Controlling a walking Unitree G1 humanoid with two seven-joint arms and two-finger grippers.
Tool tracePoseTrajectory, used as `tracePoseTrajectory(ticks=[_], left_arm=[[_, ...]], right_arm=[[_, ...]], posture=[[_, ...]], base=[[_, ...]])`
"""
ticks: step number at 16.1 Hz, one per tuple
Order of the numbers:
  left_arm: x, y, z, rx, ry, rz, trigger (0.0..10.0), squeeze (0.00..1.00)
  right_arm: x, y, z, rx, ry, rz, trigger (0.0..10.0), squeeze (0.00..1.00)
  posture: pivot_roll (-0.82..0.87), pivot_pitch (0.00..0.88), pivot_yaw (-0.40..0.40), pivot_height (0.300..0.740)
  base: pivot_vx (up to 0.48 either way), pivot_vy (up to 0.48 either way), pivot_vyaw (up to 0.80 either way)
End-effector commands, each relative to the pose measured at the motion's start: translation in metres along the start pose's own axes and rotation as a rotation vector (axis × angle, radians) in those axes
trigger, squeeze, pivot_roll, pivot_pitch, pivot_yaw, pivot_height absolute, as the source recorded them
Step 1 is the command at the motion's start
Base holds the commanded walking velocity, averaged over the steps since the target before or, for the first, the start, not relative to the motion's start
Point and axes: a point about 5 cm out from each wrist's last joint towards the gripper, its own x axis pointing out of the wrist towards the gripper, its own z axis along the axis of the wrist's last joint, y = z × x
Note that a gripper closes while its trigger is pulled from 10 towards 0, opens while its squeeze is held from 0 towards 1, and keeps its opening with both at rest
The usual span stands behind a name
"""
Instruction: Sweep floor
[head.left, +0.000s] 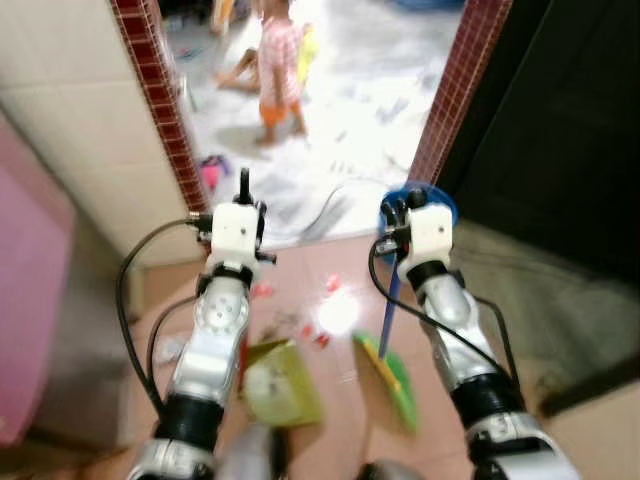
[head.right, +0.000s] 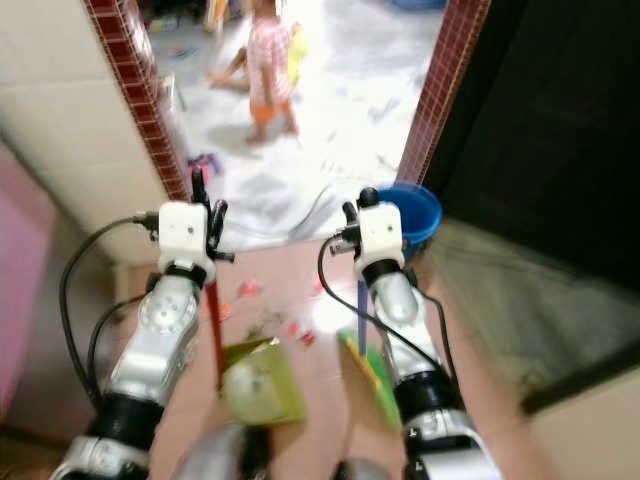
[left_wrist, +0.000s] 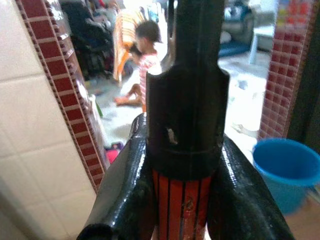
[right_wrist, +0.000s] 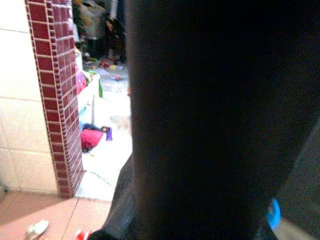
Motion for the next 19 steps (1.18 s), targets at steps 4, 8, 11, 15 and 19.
tracePoseTrajectory(ticks=[4, 8, 11, 15, 19], left_arm=[[0.005, -0.001, 0.014, 0.022, -0.062, -0.013, 10.0, 0.00], [0.004, 0.001, 0.012, 0.021, -0.055, -0.004, 10.0, 0.00], [0.003, 0.000, 0.012, 0.012, -0.058, -0.007, 10.0, 0.00], [0.002, 0.004, 0.006, 0.001, -0.030, 0.013, 10.0, 0.00], [0.000, 0.008, 0.001, 0.014, -0.014, 0.021, 10.0, 0.00]], right_arm=[[0.002, -0.005, 0.002, 0.002, -0.008, -0.015, 10.0, 0.00], [0.002, -0.005, 0.002, -0.001, -0.008, -0.006, 10.0, 0.00], [0.003, -0.004, 0.003, -0.006, -0.008, -0.002, 10.0, 0.00], [0.001, -0.002, 0.002, -0.006, -0.009, 0.003, 10.0, 0.00], [0.000, 0.000, 0.001, 0.001, -0.009, 0.003, 10.0, 0.00]], posture=[[-0.01, 0.000, -0.007, 0.740], [0.00, 0.000, -0.015, 0.740], [0.00, 0.000, -0.014, 0.740], [-0.01, 0.000, -0.012, 0.740], [0.00, 0.000, -0.010, 0.740]], base=[[-0.334, 0.000, 0.00], [-0.325, 0.000, 0.00], [-0.204, 0.000, 0.00], [0.000, 0.061, 0.25], [0.000, 0.421, 0.25]])
